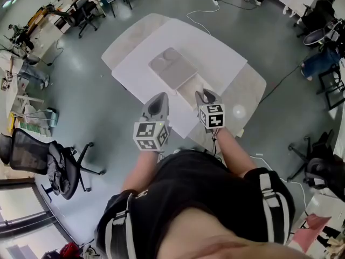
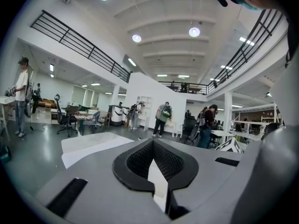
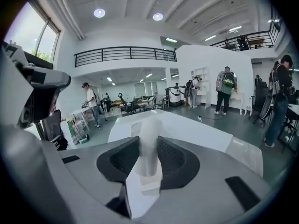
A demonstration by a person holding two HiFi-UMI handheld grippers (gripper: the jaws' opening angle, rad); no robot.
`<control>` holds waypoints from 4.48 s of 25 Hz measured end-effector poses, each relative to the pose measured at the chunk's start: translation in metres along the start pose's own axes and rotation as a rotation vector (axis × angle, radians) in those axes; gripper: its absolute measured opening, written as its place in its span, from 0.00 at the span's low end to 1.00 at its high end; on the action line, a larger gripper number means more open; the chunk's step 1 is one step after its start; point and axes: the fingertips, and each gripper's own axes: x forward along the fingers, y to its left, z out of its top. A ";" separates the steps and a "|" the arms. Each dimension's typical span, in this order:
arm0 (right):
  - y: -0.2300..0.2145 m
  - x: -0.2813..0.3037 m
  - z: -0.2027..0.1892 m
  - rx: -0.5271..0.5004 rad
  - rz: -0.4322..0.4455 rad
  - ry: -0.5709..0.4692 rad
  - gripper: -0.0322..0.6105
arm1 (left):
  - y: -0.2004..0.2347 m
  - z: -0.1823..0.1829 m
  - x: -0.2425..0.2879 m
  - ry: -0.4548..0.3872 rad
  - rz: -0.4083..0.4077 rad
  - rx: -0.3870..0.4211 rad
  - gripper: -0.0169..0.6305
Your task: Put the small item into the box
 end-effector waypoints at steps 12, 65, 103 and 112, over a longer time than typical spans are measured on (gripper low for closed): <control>0.003 0.047 -0.063 -0.003 0.005 0.202 0.24 | 0.028 0.002 -0.008 0.000 0.046 -0.025 0.03; 0.007 0.085 -0.058 0.130 0.002 0.161 0.27 | 0.071 -0.009 -0.028 0.017 0.105 -0.056 0.03; 0.000 -0.108 0.094 0.051 -0.168 -0.409 0.07 | -0.019 -0.014 0.018 0.037 -0.185 -0.029 0.03; -0.002 -0.112 0.097 0.036 -0.165 -0.417 0.07 | -0.022 -0.013 0.019 0.031 -0.179 -0.031 0.03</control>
